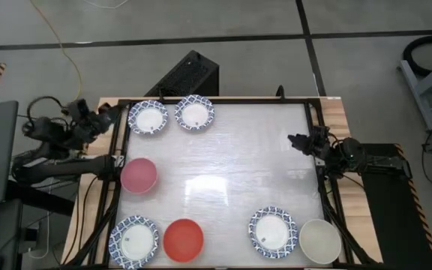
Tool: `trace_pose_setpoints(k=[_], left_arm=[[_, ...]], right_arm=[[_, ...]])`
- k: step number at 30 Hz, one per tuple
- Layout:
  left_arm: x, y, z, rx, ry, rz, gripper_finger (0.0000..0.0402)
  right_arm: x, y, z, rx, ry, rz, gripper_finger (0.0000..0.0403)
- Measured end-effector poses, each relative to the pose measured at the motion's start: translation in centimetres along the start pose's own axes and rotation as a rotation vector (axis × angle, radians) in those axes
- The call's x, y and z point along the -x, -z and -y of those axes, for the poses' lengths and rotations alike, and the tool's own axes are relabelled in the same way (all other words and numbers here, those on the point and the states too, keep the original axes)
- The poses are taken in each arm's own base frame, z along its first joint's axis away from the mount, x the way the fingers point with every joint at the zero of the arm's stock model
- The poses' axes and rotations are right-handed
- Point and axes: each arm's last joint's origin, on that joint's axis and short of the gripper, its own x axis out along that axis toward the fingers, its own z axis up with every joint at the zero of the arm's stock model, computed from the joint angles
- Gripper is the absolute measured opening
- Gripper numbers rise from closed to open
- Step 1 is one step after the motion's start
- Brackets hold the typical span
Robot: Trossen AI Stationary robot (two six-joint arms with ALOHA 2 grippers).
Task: Nest bowls inside each other by size order
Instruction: Stack the white bowl onto the other white bowl
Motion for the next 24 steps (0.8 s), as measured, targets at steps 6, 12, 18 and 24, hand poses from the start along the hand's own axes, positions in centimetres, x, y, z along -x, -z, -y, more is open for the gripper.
trace_pose_setpoints(k=[6, 12, 18, 24], left_arm=[[-3.8, -1.1, 1.7, -0.079, -0.168, -0.279, 0.0155], [-7.1, -0.2, 1.6, -0.129, -0.386, -0.552, 0.0155], [-8.5, 0.8, 0.9, -0.221, -0.563, -0.712, 0.0155], [-8.4, 2.4, -1.3, -0.421, -0.872, -0.849, 0.0155]], right_arm=[[0.0, -0.4, 0.1, 0.065, 0.007, 0.040, 0.0027], [0.0, -0.8, 0.0, 0.049, 0.002, 0.081, 0.0027], [-0.1, -1.3, -0.3, 0.115, -0.001, 0.117, 0.0027], [-0.9, -3.5, -4.4, 0.349, -0.060, 0.155, 0.0031]])
